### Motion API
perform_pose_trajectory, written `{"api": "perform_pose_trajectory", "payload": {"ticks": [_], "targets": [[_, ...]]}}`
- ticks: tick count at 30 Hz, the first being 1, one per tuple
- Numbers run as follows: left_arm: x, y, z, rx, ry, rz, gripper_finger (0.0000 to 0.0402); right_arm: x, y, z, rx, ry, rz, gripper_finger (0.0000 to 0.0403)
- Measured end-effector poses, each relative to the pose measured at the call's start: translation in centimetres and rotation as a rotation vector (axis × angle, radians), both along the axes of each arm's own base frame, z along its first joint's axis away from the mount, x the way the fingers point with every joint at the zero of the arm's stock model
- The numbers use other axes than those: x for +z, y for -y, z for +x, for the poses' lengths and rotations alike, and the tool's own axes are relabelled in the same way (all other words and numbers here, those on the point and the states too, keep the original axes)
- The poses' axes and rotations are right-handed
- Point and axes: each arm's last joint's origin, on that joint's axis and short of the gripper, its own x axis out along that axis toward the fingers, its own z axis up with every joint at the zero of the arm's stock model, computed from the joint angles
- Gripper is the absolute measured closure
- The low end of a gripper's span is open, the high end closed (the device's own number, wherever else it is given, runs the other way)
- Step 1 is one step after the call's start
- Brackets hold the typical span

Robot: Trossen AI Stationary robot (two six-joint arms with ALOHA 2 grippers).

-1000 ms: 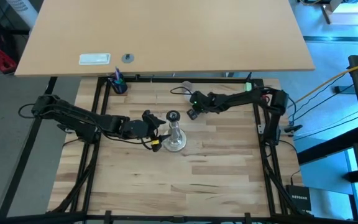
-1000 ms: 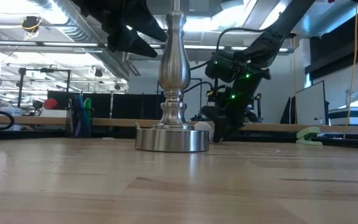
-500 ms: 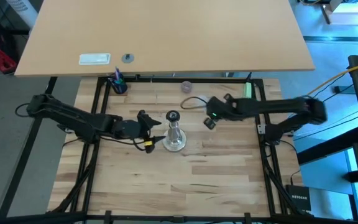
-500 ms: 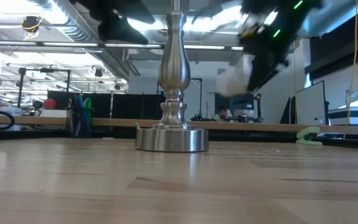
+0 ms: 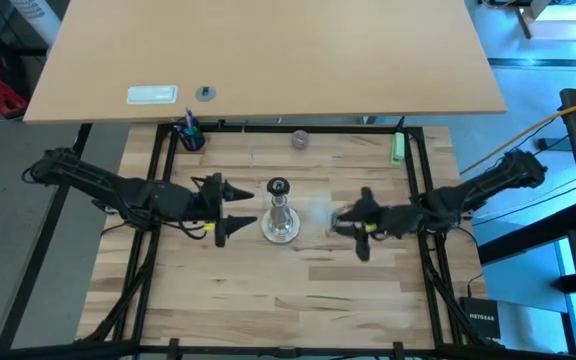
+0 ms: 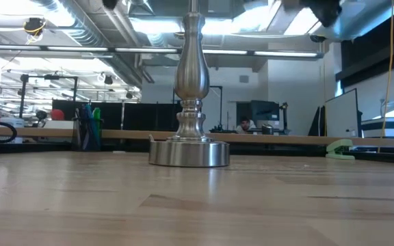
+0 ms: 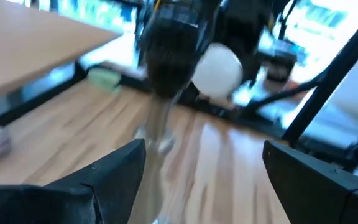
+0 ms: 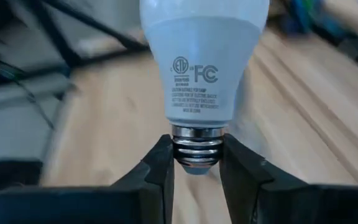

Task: Screw lightbulb
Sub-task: Insert the lightbulb into the silver lamp

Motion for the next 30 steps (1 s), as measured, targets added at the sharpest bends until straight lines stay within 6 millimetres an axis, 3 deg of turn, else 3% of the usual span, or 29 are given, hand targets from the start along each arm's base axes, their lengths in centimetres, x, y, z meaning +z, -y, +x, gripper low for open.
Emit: {"api": "perform_pose_trajectory", "payload": {"ticks": [7, 15, 23, 30], "targets": [[2.0, 0.2, 0.2, -0.032, 0.198, -0.021, 0.0089, -0.1, -2.1, 2.1, 0.138, 0.325, -0.071, 0.0309], [3.8, 0.6, 0.7, -0.080, 0.411, 0.012, 0.0060, -0.4, -2.5, 5.1, 0.174, 0.437, -0.111, 0.0309], [2.5, 1.4, 2.8, -0.098, 0.421, 0.087, 0.0053, 0.0, -1.7, 8.8, 0.134, 0.435, -0.085, 0.0309], [1.8, 1.9, 3.7, -0.108, 0.413, 0.145, 0.0053, 0.5, -0.9, 10.4, 0.144, 0.448, -0.043, 0.0309]]}}
